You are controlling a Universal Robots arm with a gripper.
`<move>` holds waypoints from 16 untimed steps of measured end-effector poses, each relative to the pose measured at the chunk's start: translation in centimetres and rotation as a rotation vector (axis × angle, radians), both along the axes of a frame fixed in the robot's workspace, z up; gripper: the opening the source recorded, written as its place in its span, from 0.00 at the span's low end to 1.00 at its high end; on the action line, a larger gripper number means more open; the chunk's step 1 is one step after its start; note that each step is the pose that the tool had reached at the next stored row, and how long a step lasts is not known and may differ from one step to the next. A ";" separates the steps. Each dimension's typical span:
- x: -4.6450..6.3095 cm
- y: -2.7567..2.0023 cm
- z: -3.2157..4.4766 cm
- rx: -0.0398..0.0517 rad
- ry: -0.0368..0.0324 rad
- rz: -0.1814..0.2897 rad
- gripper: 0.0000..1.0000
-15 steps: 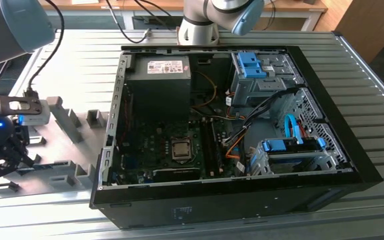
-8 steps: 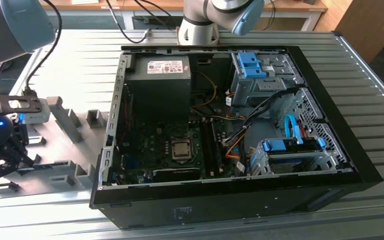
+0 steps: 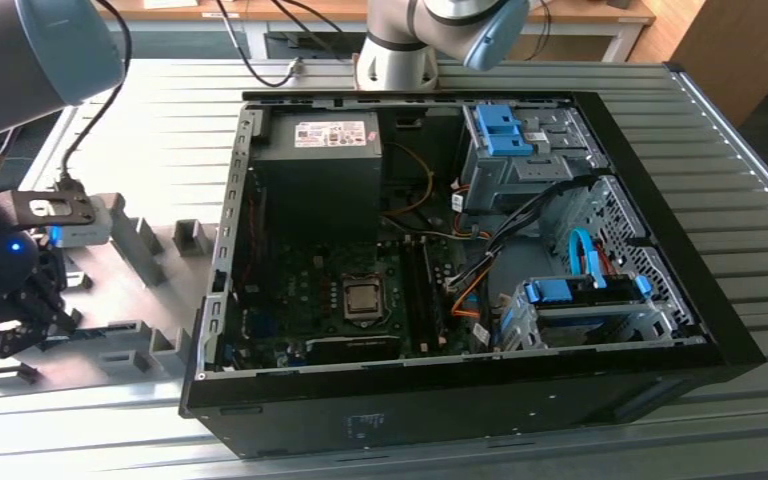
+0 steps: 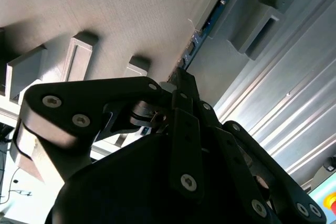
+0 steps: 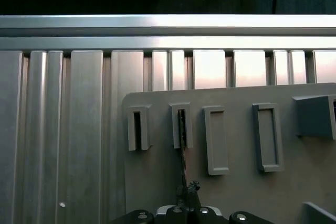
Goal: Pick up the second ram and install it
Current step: 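Pick up the second ram and move it above second insertion slot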
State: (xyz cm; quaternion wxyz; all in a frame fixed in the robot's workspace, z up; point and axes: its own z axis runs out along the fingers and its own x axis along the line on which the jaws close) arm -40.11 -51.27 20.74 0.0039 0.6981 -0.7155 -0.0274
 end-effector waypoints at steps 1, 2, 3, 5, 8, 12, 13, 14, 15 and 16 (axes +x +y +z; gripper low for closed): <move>0.0 0.00 0.00 -0.0001 0.0001 0.000 0.11; 0.0 0.00 0.00 -0.0001 0.0001 0.000 0.11; 0.0 0.00 0.01 -0.0001 0.0001 0.000 0.11; 0.0 0.00 0.01 -0.0002 0.0002 0.000 0.11; 0.0 0.00 0.01 -0.0002 0.0002 0.000 0.11; 0.0 0.00 0.01 -0.0001 0.0001 0.000 0.23; 0.0 0.00 0.01 -0.0002 0.0002 0.000 0.29; 0.0 0.00 0.01 -0.0002 0.0002 0.000 0.29; 0.0 0.00 0.01 -0.0002 0.0002 0.000 0.29; 0.0 0.00 0.01 -0.0002 0.0002 0.000 0.35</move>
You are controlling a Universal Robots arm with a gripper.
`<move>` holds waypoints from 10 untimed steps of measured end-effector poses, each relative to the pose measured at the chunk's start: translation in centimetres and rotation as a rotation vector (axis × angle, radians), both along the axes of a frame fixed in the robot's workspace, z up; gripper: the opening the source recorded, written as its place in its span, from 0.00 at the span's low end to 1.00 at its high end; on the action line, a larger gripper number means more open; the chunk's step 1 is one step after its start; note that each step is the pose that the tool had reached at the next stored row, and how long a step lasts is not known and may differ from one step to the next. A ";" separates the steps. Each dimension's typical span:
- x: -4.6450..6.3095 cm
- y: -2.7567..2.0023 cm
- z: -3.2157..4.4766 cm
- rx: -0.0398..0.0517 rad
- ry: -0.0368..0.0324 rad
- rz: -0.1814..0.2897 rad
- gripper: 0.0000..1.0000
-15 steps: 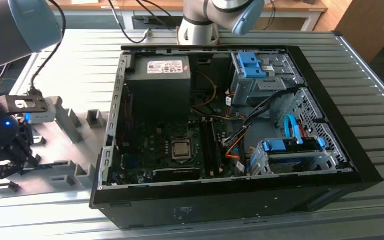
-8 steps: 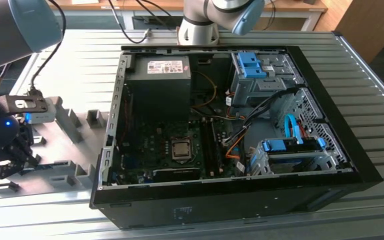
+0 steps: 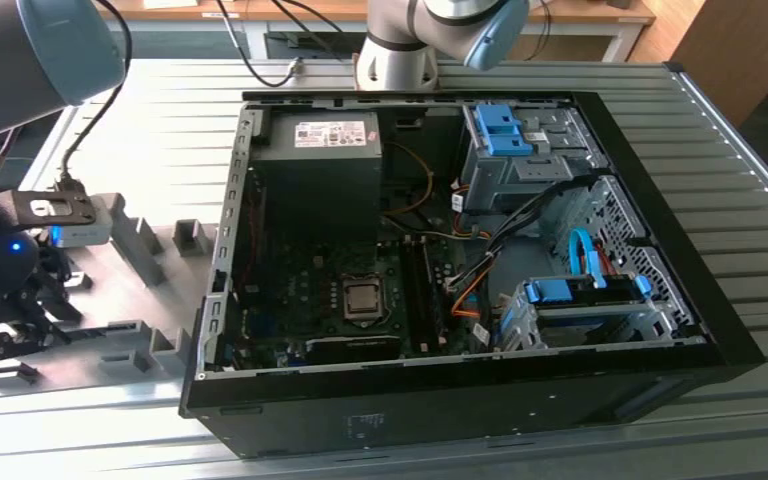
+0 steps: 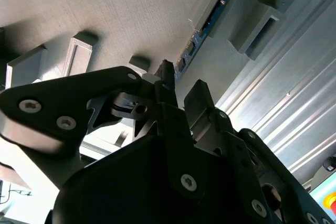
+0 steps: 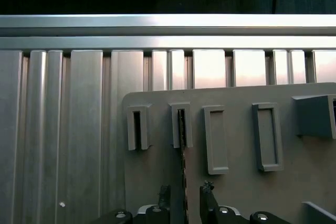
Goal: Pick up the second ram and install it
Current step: 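Pick up the second ram and move it above second insertion slot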
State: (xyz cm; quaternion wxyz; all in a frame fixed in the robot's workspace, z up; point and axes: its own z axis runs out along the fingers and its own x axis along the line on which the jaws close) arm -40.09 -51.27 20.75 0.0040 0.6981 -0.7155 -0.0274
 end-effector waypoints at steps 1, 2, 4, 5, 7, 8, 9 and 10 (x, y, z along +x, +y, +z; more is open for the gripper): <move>0.0 0.00 0.00 0.0000 0.0000 0.000 0.35; 0.0 0.00 -0.01 -0.0001 0.0001 0.000 0.35; 0.0 0.00 -0.34 -0.0001 0.0001 0.002 0.35; 0.0 0.00 -0.53 -0.0001 0.0002 0.005 0.35; 0.0 0.00 -0.89 0.0000 0.0001 0.006 0.35; 0.0 0.00 -1.06 -0.0001 0.0002 0.006 0.35; 0.0 0.00 -1.24 -0.0002 0.0003 0.006 0.35; 0.0 0.00 -1.42 -0.0002 0.0002 0.006 0.35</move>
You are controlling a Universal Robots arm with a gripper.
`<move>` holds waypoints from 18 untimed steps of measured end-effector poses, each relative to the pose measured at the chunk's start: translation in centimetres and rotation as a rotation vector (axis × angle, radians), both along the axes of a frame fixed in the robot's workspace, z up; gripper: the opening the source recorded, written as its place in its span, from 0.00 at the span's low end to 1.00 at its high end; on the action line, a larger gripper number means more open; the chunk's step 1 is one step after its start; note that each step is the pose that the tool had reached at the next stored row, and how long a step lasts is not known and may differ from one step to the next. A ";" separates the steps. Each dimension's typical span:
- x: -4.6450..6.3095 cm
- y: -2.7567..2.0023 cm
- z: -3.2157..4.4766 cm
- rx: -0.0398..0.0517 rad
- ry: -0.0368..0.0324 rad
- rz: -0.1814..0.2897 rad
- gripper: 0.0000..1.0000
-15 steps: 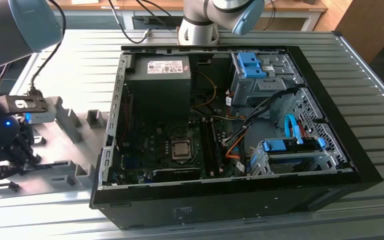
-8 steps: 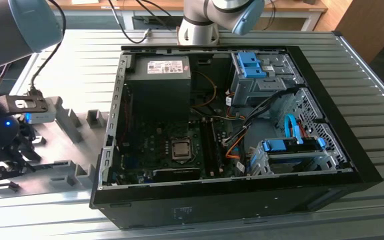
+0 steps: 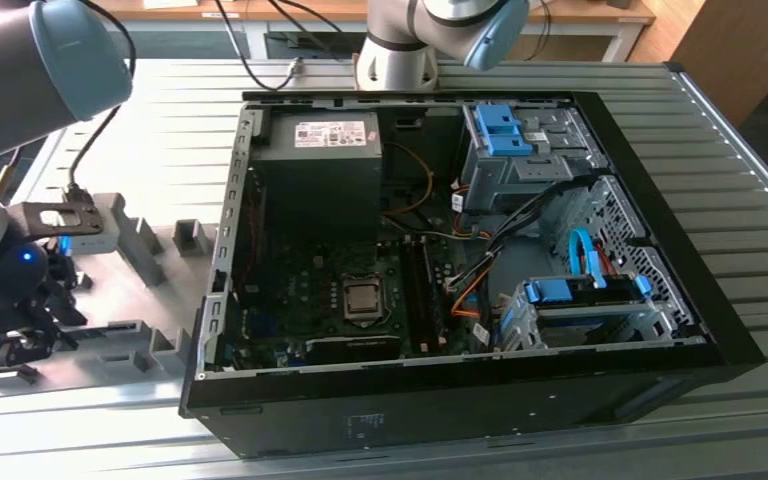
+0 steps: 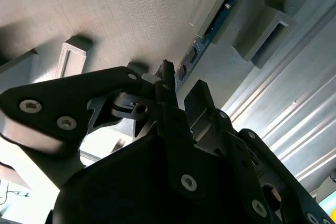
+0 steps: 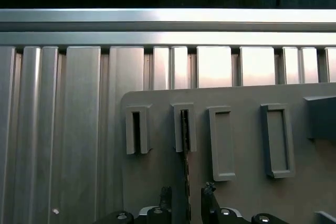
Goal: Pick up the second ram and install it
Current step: 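Pick up the second ram and move it above second insertion slot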
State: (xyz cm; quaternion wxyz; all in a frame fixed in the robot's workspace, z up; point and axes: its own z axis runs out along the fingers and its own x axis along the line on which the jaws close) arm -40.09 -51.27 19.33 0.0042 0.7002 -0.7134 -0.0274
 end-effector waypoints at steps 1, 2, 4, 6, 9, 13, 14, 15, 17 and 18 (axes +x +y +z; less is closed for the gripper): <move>0.0 0.00 -0.11 0.0001 -0.0001 0.000 0.35; 0.0 0.00 -0.10 0.0000 0.0000 0.000 0.35; 0.0 0.00 -0.10 -0.0001 0.0001 0.000 0.35; 0.0 0.00 -0.10 0.0000 0.0001 0.000 0.35; 0.0 0.00 -0.12 0.0000 0.0000 0.000 0.28; 0.0 0.00 -0.12 0.0000 0.0000 0.000 0.14; 0.0 0.00 -0.13 0.0000 0.0000 0.000 0.14; 0.0 0.00 -0.13 0.0000 0.0000 0.000 0.14; 0.0 0.00 -0.14 0.0000 0.0000 0.000 0.14; 0.0 0.00 -0.14 0.0000 0.0000 0.000 0.14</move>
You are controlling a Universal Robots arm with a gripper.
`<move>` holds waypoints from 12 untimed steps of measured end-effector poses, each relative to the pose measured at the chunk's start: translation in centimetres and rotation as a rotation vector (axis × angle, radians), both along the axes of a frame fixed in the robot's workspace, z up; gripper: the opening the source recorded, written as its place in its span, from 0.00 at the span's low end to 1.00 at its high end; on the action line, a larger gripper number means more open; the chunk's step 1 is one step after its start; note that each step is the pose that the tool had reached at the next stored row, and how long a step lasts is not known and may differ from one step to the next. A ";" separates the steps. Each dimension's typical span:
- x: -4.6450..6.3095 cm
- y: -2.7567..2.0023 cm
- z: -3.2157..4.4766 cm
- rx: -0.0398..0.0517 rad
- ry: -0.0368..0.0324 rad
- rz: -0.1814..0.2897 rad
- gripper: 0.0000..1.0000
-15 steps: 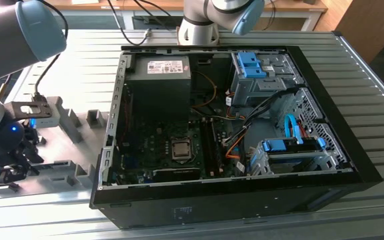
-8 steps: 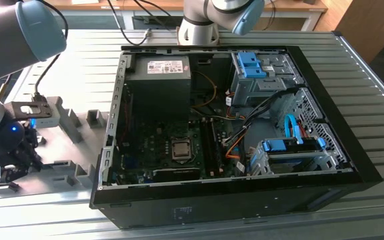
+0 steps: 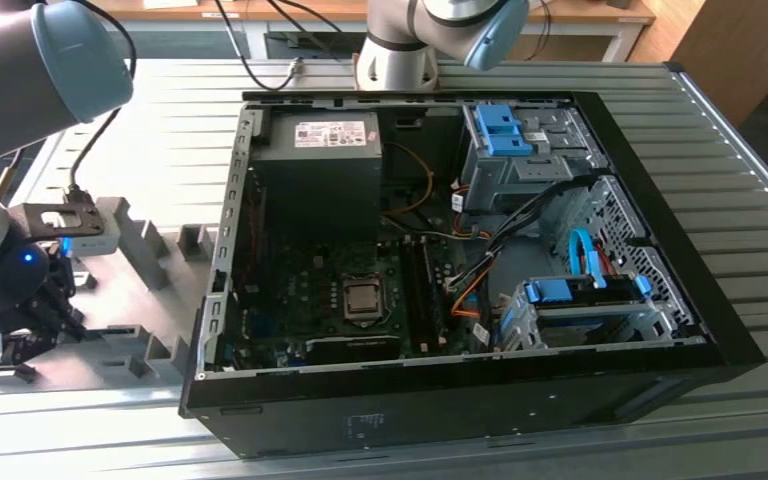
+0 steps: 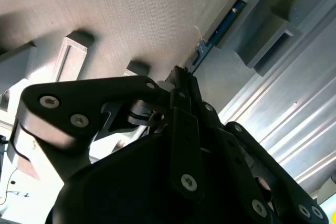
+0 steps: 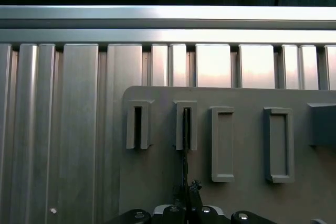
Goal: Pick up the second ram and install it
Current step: 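Pick up the second ram and move it above second insertion slot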
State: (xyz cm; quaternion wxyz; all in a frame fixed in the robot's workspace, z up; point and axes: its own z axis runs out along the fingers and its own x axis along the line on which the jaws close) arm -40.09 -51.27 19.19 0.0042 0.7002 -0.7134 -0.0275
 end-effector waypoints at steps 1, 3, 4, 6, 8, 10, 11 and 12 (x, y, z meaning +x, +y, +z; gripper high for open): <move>0.0 0.00 0.00 0.0000 0.0000 0.000 0.14; 0.0 0.00 -0.01 0.0000 0.0000 0.000 0.14; 0.0 0.00 -0.01 0.0000 0.0000 0.000 0.14; 0.0 0.00 -0.02 0.0000 0.0000 0.000 0.14; 0.0 0.00 -0.02 0.0000 0.0000 0.000 0.14; 0.0 0.00 -0.02 0.0000 0.0000 0.000 0.14; 0.0 0.00 -0.01 0.0001 -0.0001 0.000 0.14; 0.0 0.00 0.04 0.0003 -0.0003 0.000 0.14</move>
